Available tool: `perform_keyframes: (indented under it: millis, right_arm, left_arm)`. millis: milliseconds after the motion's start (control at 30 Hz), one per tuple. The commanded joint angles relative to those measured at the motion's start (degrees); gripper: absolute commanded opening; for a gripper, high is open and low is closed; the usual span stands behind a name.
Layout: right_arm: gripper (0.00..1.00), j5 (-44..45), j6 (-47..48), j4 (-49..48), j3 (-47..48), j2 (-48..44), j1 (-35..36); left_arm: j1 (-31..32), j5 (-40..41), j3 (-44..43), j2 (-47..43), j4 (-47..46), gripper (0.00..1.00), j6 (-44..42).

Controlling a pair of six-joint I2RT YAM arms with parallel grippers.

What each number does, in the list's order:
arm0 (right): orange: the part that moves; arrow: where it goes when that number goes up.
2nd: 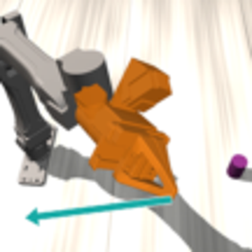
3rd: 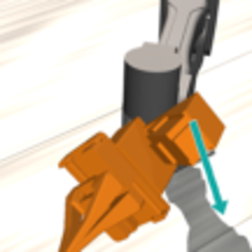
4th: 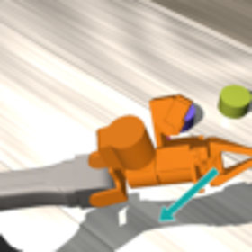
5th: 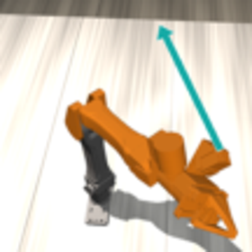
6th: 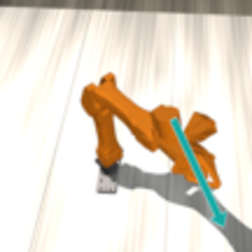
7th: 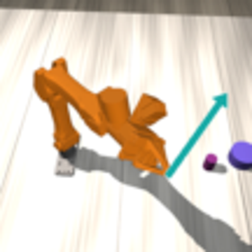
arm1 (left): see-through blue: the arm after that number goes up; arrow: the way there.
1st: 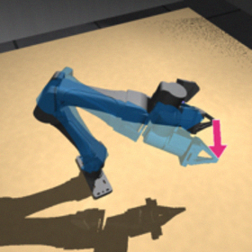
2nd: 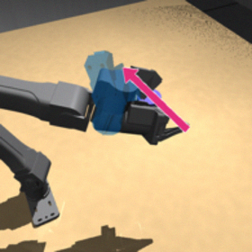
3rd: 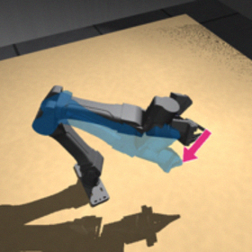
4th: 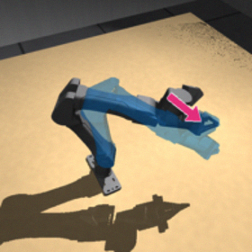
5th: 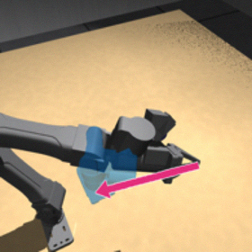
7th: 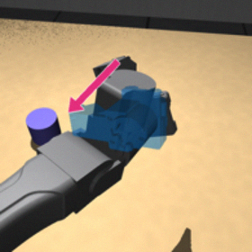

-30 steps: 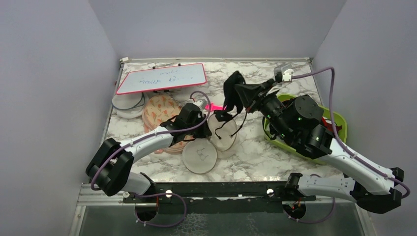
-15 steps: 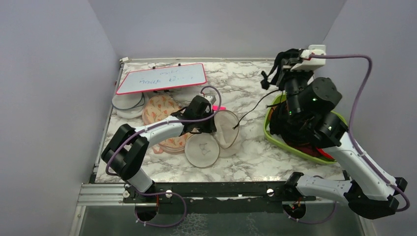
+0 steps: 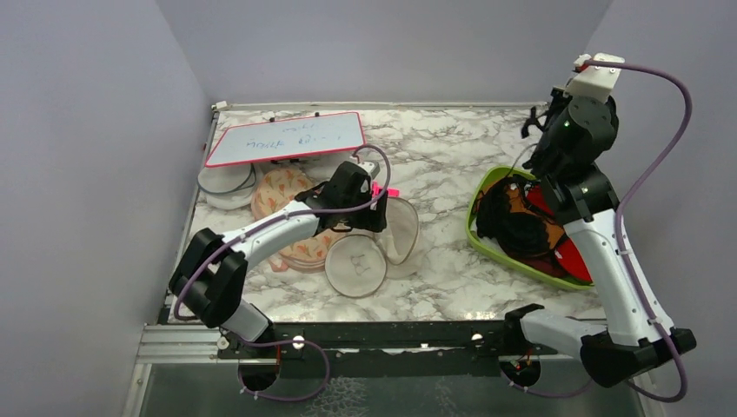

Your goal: Unzip the laundry bag and remove the bra

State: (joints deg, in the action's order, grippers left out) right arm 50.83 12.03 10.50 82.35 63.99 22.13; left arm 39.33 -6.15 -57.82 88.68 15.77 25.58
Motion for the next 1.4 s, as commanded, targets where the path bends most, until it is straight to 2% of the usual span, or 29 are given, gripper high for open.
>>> perform_keyframes:
  millis: [0,100,200,300,467,633,767,967,1067,1133,1267,1367]
  right_arm:
    - [0.01,-4.7,-8.7,8.1,-2.7,-1.0,-7.4]
    - [0.01,-2.8,-12.3,8.9,-7.3,-3.0,-8.2]
    - [0.01,3.2,-14.5,6.8,-13.7,-4.7,-10.1]
    - [0.01,5.3,-22.3,8.9,-18.9,-6.8,-15.0]
    - [0.01,-2.3,-36.8,13.5,-28.2,-8.9,-26.3]
    - [0.01,-8.1,-49.2,16.5,-36.4,-7.5,-28.7]
    - [0.03,-11.9,-53.2,13.9,-42.4,-6.3,-28.7]
    - [0.33,-13.6,-53.6,13.9,-43.0,-7.6,-28.7]
    - [0.68,-15.2,-49.9,14.3,-40.2,-10.1,-28.7]
    - [0.84,-18.0,-45.9,13.5,-38.1,-12.6,-28.7]
    - [0.9,-26.9,-38.7,9.9,-34.9,-17.8,-28.7]
    - [0.91,-39.2,-33.4,9.5,-30.6,-18.6,-28.7]
  left_arm:
    - [-0.1,4.5,1.3,-9.0,4.2,0.79,-2.1]
    - [-0.1,5.7,5.4,-15.2,5.5,0.88,-1.0]
    - [-0.1,6.7,10.4,-22.3,6.7,0.91,1.6]
    - [-0.1,6.4,15.3,-29.3,7.7,0.91,5.8]
    - [-0.1,7.7,22.5,-39.2,9.7,0.91,13.8]
    - [-0.1,9.1,26.0,-43.8,11.2,0.91,17.4]
    - [-0.1,9.7,26.9,-43.6,12.6,0.91,19.4]
    - [-0.1,12.7,27.9,-42.7,16.2,0.91,26.6]
    - [-0.1,11.6,27.8,-40.1,18.0,0.84,28.4]
    - [-0.1,10.1,28.2,-38.4,18.1,0.76,28.6]
    - [0.0,10.2,29.5,-38.5,17.6,0.63,29.6]
    - [0.0,11.5,30.9,-38.9,15.7,0.58,29.9]
